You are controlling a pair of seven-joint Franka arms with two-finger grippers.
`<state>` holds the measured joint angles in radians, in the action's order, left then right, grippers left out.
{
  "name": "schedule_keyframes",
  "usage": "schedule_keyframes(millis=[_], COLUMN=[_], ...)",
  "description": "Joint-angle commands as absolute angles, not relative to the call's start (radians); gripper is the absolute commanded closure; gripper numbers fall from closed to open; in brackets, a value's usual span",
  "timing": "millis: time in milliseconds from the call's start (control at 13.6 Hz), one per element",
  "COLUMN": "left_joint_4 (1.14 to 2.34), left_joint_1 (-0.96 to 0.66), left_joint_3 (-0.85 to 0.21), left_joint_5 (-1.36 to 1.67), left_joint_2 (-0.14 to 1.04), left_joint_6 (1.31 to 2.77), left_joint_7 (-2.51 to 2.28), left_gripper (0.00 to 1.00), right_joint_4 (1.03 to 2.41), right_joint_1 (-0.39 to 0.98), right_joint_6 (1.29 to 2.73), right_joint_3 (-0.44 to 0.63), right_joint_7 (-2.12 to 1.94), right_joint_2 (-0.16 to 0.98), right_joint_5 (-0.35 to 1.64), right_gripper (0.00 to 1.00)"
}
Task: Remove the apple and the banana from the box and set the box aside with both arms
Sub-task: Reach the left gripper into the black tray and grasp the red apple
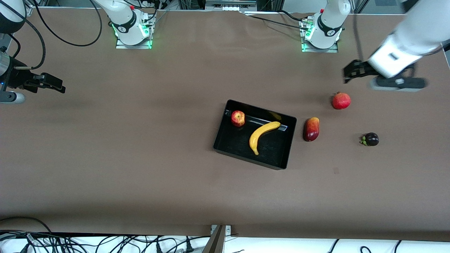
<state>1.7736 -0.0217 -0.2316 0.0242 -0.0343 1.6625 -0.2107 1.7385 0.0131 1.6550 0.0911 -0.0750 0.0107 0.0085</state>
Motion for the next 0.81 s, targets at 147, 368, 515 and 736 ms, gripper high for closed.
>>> schedule_keyframes(millis=[147, 368, 515, 736], left_joint_4=[1.773, 1.766, 1.772, 1.773], left_joint_1=[-0.234, -0.357, -0.432, -0.471], left_joint_3=[-0.255, -0.253, -0.252, -0.252], left_joint_5=[0.037, 0.028, 0.02, -0.014], left_joint_2=[0.15, 0.306, 0.412, 0.503], left_joint_6=[1.863, 2.082, 2.234, 2.338], left_joint_7=[-0.492, -0.636, -0.681, -0.687], left_gripper=[0.0, 0.0, 0.0, 0.0], right_joint_4=[1.718, 1.718, 1.718, 1.718], right_joint_1=[0.02, 0.02, 0.02, 0.02], right_joint_6=[1.637, 1.637, 1.637, 1.637], right_joint_3=[0.097, 0.097, 0.097, 0.097], right_joint_7=[-0.067, -0.067, -0.067, -0.067], right_joint_2=[0.018, 0.018, 0.018, 0.018], right_joint_5=[0.006, 0.005, 0.005, 0.005], right_gripper=[0.0, 0.0, 0.0, 0.0])
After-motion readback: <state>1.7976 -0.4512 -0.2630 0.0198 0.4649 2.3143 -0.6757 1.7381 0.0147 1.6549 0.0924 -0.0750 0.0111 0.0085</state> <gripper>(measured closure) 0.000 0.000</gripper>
